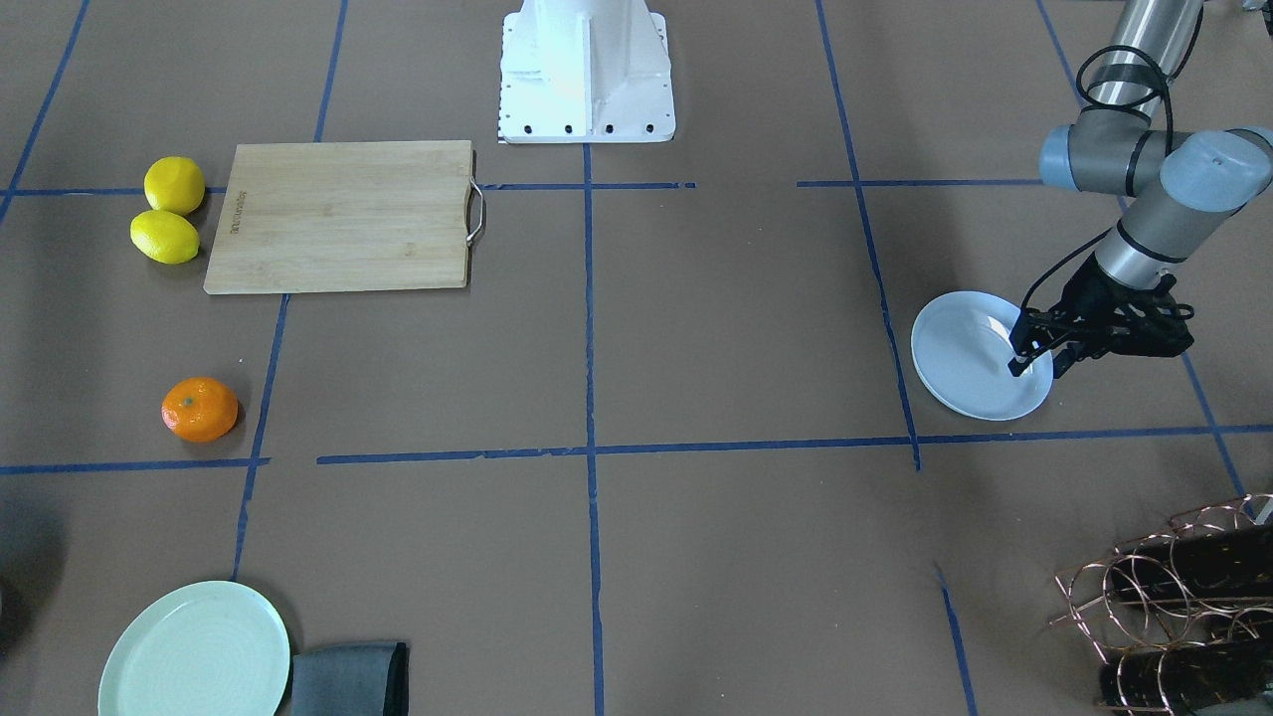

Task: Pick orange to plate
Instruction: 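Lower the left gripper to the light blue plate rim and grip it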

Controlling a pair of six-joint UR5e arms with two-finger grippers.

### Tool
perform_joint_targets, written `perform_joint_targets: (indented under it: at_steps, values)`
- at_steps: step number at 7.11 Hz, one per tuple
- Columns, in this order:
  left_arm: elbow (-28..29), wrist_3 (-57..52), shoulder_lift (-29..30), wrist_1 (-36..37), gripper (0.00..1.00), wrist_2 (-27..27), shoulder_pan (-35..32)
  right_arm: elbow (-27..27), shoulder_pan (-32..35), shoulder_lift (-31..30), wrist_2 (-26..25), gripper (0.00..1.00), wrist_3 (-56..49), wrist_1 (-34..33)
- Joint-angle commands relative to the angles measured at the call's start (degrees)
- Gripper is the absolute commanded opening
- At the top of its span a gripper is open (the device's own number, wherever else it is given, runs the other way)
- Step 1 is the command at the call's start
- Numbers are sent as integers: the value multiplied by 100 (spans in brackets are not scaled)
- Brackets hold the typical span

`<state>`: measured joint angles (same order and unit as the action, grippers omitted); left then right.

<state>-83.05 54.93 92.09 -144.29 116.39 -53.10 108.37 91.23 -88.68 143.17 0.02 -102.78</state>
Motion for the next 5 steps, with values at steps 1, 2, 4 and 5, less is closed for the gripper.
perform_joint_targets:
  at_steps: [1, 2, 4, 5]
  values:
    - [-26, 0, -7, -3, 31, 6, 10, 43, 0, 9, 9, 100, 15, -5]
    - [-35, 0, -7, -3, 11, 15, 1, 96, 0, 26, 9, 100, 216, 4]
    - [-70, -35, -25, -3, 0, 33, -8, 114, 0, 35, 9, 100, 261, 4]
    - [-79, -52, -33, -3, 0, 59, -8, 114, 0, 35, 9, 100, 261, 4]
